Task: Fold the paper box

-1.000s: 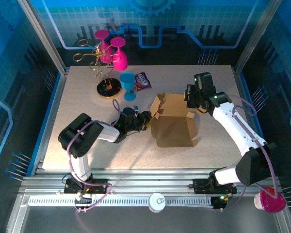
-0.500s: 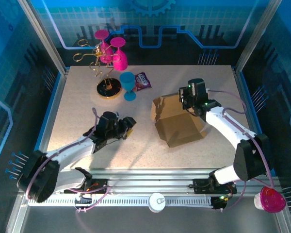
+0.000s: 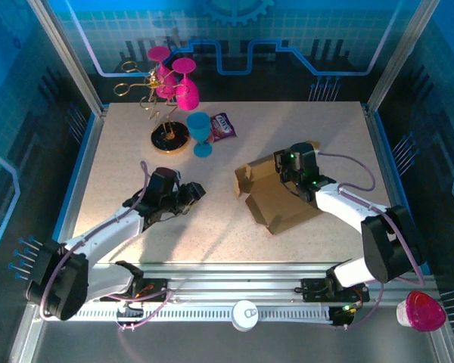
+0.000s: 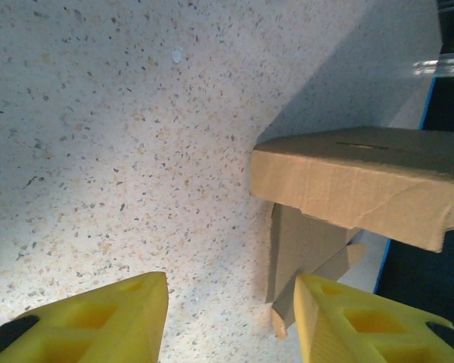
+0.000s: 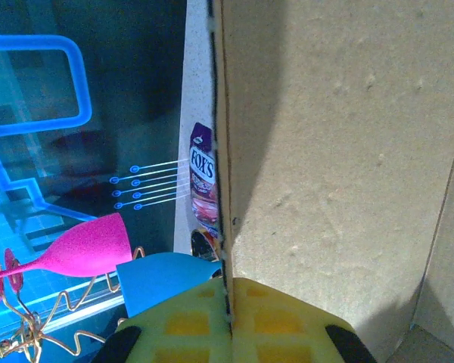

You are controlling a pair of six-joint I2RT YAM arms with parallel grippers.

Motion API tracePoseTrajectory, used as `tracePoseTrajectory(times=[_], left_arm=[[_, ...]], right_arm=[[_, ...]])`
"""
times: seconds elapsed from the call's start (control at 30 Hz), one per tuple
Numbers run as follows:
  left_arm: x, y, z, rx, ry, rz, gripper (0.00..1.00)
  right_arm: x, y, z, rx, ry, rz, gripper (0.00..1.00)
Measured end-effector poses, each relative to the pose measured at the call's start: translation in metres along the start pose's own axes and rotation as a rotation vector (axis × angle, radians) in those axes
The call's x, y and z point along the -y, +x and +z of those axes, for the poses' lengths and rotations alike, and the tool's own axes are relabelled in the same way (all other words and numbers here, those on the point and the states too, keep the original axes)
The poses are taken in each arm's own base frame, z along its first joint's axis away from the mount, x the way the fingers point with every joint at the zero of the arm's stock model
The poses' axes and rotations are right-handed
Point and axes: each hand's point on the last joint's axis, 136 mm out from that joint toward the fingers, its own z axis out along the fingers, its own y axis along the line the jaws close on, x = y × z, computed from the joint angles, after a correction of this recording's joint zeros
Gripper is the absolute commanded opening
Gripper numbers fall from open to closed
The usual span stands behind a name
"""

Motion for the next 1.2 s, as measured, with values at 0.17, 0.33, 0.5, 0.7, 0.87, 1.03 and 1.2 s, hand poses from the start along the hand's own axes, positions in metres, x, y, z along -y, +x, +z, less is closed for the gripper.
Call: tracePoseTrajectory(times=[0.17,0.33,0.5,0.7,0.87,1.03,1.2], left_arm=[[0.014,0.001,0.021,-0.042,-0.011,0.130,0.45],[0.047,0.003,0.046,-0.070,0.041,0.372,0.45],[0.052,0.010,0.063,-0.087,0.063,0.562,0.47],[0.059,0.024,0.077,-0.108,0.098,0.715,0.50],[0.067,0.033,0.083,-0.107,0.137,0.790,0.50],[0.078,0.033,0.084,-0.086,0.179,0.825,0.49],[0.084,0.032,0.091,-0.082,0.190,0.839,0.45]], right_arm=[[-0.001,0.002,0.000,-0.010,-0.003,0.000,0.00],[0.000,0.003,0.001,-0.021,0.001,-0.003,0.00],[0.000,0.005,0.001,-0.035,0.002,-0.008,0.00],[0.000,0.007,0.002,-0.046,0.004,-0.008,0.00],[0.000,0.006,0.003,-0.055,0.007,-0.006,0.00],[-0.003,0.008,0.005,-0.063,0.006,-0.005,0.00],[-0.003,0.009,0.008,-0.070,0.006,-0.006,0.00]])
